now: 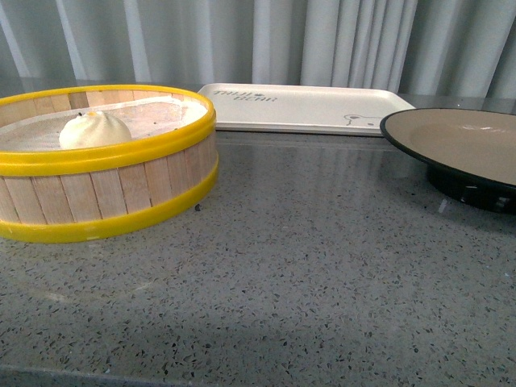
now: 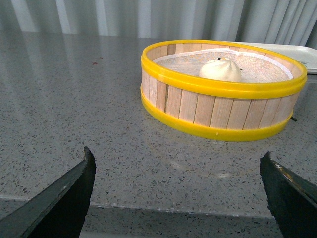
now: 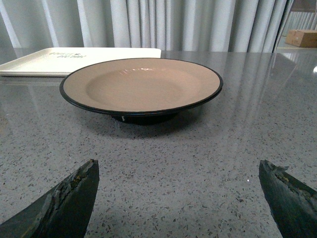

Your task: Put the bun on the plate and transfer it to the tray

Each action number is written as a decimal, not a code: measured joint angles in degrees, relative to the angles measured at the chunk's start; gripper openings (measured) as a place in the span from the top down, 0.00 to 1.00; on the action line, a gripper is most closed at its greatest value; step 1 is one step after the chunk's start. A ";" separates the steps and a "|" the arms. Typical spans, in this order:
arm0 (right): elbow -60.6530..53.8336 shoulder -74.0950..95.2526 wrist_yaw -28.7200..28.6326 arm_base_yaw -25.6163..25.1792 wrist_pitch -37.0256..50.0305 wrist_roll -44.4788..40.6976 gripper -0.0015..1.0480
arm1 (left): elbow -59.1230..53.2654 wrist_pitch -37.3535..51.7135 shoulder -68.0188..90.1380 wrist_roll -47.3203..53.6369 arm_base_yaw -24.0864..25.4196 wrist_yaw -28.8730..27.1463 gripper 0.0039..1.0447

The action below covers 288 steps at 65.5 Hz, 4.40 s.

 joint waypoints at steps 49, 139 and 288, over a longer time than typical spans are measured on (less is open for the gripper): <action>0.00 0.00 0.00 0.00 0.00 0.00 0.08 | 1.66 -4.70 2.45 -0.79 0.96 3.34 0.06; 0.00 0.00 -0.02 0.04 0.00 -0.02 0.08 | 64.57 -15.58 83.52 -4.02 -13.09 -4.15 0.06; 0.00 0.00 0.00 0.04 0.00 -0.02 0.08 | 117.70 -28.89 115.21 4.50 -45.03 -11.10 0.97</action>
